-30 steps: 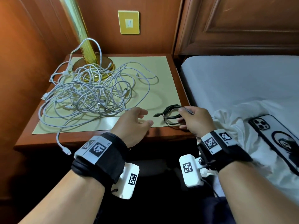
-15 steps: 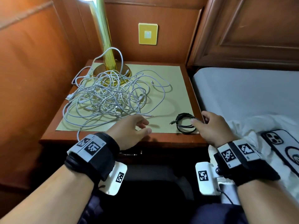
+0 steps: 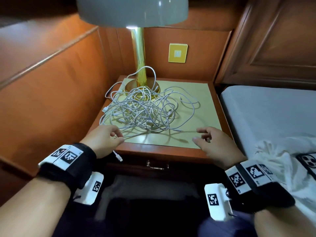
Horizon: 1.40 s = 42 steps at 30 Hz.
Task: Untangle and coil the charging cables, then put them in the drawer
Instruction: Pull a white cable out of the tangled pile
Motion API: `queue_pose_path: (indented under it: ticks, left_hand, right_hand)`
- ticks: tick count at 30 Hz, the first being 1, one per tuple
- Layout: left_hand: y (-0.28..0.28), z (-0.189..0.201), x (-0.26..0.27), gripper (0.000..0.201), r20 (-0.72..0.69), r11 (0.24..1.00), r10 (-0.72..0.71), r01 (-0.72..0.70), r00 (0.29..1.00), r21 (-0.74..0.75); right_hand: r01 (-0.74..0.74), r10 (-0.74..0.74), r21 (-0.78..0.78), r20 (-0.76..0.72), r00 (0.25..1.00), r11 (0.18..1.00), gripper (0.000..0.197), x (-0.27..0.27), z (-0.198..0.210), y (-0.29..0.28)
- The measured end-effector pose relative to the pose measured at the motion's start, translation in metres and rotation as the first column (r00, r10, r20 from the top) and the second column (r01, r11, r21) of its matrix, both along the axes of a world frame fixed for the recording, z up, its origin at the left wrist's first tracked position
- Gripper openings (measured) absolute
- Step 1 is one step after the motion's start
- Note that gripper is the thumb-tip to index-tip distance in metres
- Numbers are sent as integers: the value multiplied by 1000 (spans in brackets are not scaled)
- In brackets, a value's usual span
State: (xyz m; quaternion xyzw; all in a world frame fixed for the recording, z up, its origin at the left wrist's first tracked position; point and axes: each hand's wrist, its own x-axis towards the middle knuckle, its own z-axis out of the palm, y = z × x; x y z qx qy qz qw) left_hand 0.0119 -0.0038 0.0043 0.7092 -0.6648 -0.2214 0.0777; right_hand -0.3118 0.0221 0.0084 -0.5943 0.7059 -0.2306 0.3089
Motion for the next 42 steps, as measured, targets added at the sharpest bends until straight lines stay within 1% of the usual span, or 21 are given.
queue_pose_path:
  ticks: [2, 4, 6, 8, 9, 10, 12, 14, 18, 21, 23, 26, 28, 30, 31, 33, 34, 36, 39, 40, 42]
  left_hand:
    - [-5, -11, 1, 9, 8, 1000, 6, -6, 1000, 10]
    - [-8, -23, 1, 17, 68, 997, 8, -14, 998, 77]
    - [-10, -31, 0, 29, 133, 991, 39, -55, 990, 121]
    - [-10, -35, -1, 36, 155, 984, 101, -122, 983, 133]
    - [-11, -36, -1, 37, 155, 983, 100, -121, 983, 137]
    - [-11, -38, 0, 36, 144, 986, 80, -99, 986, 134]
    - [-10, -39, 1, 26, 96, 994, 41, -51, 995, 100]
    - [-8, -41, 2, 26, 36, 998, 16, -18, 999, 56]
    - [3, -40, 9, 20, -61, 1000, 16, -15, 998, 5]
    - [6, -44, 15, 17, -71, 1000, -6, 5, 997, -19]
    - [8, -48, 16, 23, -54, 999, -34, 34, 998, -17]
    - [12, -56, 11, 43, -27, 996, -77, 76, 997, -52]
    - [13, -60, 9, 52, -32, 994, -88, 86, 996, -65]
    - [13, -64, 9, 58, -64, 994, -91, 87, 994, -67]
    - [14, -65, 10, 59, -94, 994, -89, 82, 992, -74]
    - [14, -67, 14, 61, -168, 993, -63, 45, 984, -107]
    - [14, -65, 16, 60, -201, 991, -40, 12, 979, -137]
    - [12, -60, 19, 52, -266, 970, 0, -65, 964, -235]
    - [9, -50, 22, 32, -370, 901, 1, -162, 929, -403]
    - [8, -47, 23, 26, -399, 877, 0, -192, 917, -441]
    - [6, -43, 27, 20, -472, 833, 7, -266, 882, -484]
  right_hand:
    - [-57, 56, 7, 22, 998, 998, 36, 14, 2, -3]
    - [-108, 107, 22, 36, 994, 994, 34, 27, 5, -4]
    - [-148, 146, 29, 50, 988, 989, 32, 39, 8, -7]
    - [-175, 173, 24, 66, 983, 984, 31, 52, 10, -10]
    - [-184, 182, 22, 72, 981, 983, 30, 58, 11, -12]
    - [-191, 189, 22, 73, 979, 981, 29, 63, 10, -13]
    - [-202, 200, 29, 74, 977, 979, 28, 75, 8, -16]
    - [-210, 207, 37, 67, 976, 977, 26, 86, 6, -18]
    - [-234, 231, 41, 69, 971, 971, 27, 105, 5, -25]
    - [-231, 226, 51, 84, 971, 972, 30, 115, 5, -31]
    - [-232, 226, 63, 87, 970, 971, 32, 120, 4, -36]
    - [-250, 244, 84, 76, 967, 965, 34, 129, 3, -41]
    - [-248, 242, 89, 72, 968, 965, 36, 133, 1, -46]
    - [-240, 234, 91, 75, 969, 967, 40, 137, 0, -50]
    - [-237, 230, 92, 80, 970, 967, 39, 140, -1, -53]
    - [-235, 229, 97, 72, 971, 967, 28, 143, -1, -58]
    - [-235, 230, 103, 65, 971, 966, 27, 144, -2, -59]
    - [-250, 244, 127, 56, 968, 960, 28, 146, -4, -61]
    - [-294, 287, 168, 64, 956, 941, 21, 149, -8, -62]
    - [-301, 291, 180, 82, 953, 937, 24, 150, -9, -62]
    - [-305, 290, 171, 107, 951, 937, 49, 150, -13, -64]
